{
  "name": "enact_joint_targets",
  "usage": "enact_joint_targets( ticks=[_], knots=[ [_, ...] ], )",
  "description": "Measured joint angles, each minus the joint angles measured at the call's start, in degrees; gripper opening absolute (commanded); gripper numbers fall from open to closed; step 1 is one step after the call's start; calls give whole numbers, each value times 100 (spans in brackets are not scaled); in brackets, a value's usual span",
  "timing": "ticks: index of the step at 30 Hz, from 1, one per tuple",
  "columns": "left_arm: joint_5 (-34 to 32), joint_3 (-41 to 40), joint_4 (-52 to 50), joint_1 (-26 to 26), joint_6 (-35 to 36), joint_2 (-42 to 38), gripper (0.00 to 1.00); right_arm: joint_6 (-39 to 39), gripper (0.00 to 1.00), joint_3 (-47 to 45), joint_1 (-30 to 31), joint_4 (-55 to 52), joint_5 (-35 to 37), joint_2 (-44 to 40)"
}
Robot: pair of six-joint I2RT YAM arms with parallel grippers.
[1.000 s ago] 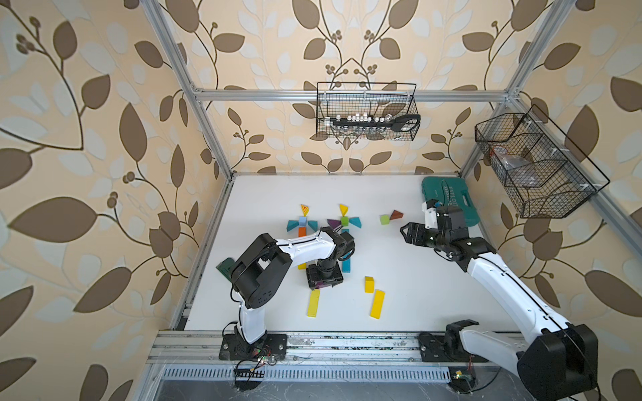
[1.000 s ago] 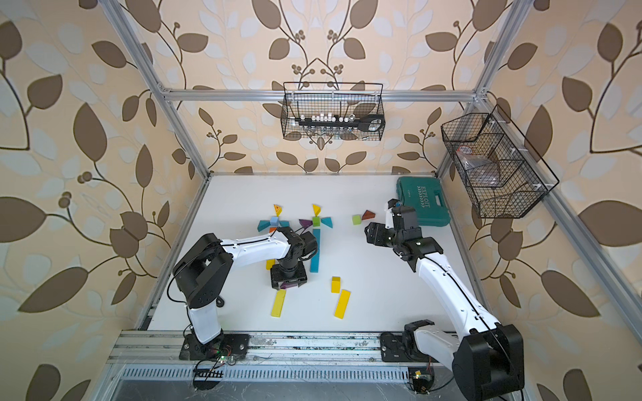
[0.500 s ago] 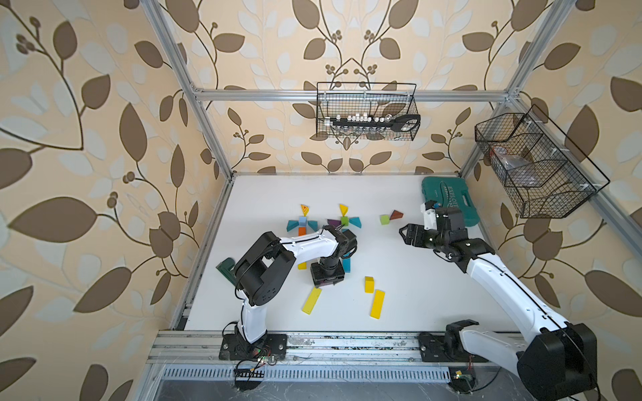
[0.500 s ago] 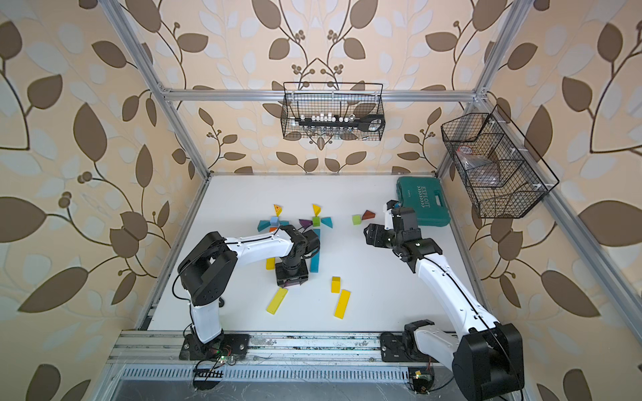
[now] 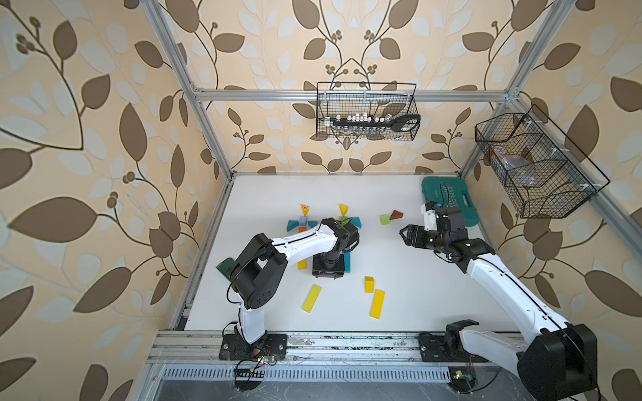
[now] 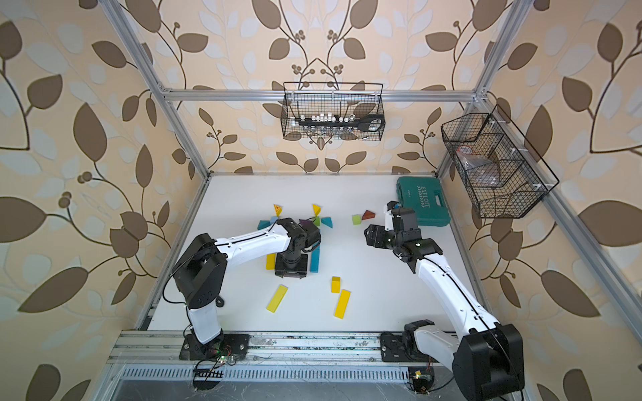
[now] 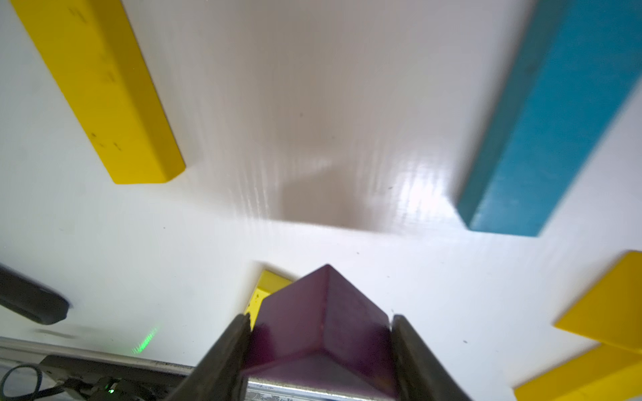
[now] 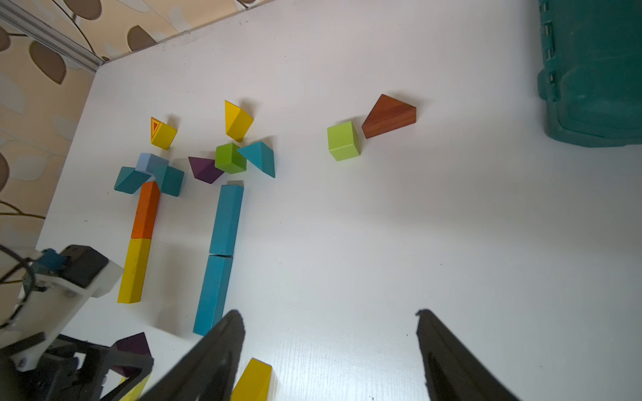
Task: Assemble a small pinwheel with building blocks
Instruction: Pick up the building block from the center of the board, then place the building block at the center of the board.
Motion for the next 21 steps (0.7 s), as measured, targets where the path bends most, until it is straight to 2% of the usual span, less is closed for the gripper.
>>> enact_joint_targets(
  ticks=[5, 8, 14, 18, 21],
  knots=[
    [85, 800, -44, 0, 719, 0, 40, 90, 79, 0, -146, -234, 173, -59],
    [199, 1589, -94, 0, 1268, 289, 39, 282, 78, 0, -457, -435, 278, -146],
    [400, 3685, -94, 0, 2481, 1709, 36, 664, 78, -33, -1320, -669, 199, -457],
    [531, 5152, -413, -2, 3093, 2905, 36, 800, 78, -264, -1572, -686, 35, -599],
    [649, 5530, -551, -2, 3412, 3418, 36, 870, 78, -485, -1622, -737, -46, -660]
  ],
)
